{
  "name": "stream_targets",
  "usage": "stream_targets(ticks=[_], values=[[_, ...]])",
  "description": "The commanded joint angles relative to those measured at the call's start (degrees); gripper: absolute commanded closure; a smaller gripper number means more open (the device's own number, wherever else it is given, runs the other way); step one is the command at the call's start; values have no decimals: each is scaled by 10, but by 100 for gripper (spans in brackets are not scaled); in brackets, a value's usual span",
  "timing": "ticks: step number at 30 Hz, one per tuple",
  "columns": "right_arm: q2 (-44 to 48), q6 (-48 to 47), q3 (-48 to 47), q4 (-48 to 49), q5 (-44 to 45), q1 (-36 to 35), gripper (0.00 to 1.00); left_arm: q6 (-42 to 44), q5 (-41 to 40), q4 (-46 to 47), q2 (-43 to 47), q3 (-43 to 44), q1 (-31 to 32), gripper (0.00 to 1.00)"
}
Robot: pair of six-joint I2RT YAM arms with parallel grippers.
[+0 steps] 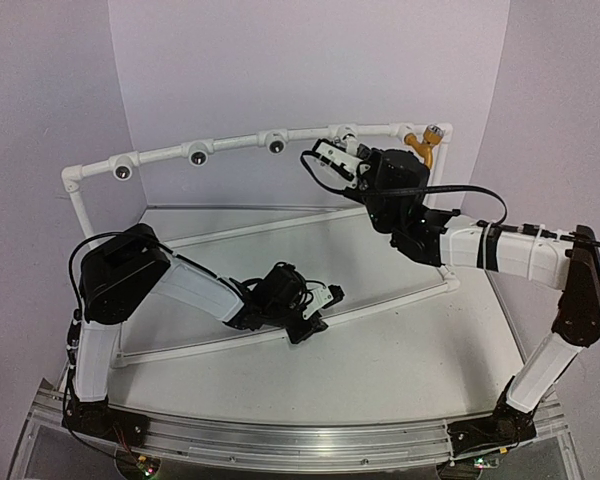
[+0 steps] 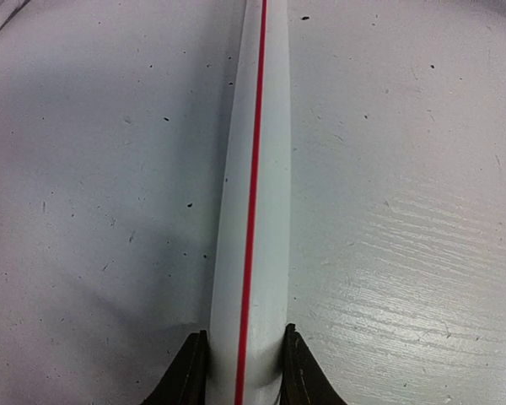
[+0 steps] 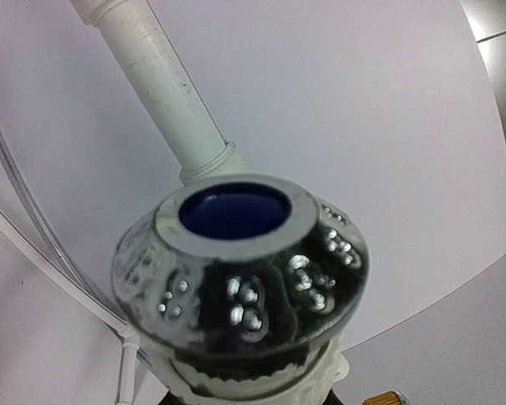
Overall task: Install the water faucets
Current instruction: Screw the water faucet onto the adaptor.
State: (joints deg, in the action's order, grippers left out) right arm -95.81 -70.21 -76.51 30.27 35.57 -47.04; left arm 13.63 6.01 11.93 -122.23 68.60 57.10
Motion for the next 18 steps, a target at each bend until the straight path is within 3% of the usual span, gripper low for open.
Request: stream_targets(ticks=[1, 18], values=[[15, 50, -27, 8, 14, 28, 100, -81, -42, -140, -62, -34, 10, 100], [20, 133, -37, -46, -8, 38, 100, -79, -48, -140, -67, -31, 15, 100]])
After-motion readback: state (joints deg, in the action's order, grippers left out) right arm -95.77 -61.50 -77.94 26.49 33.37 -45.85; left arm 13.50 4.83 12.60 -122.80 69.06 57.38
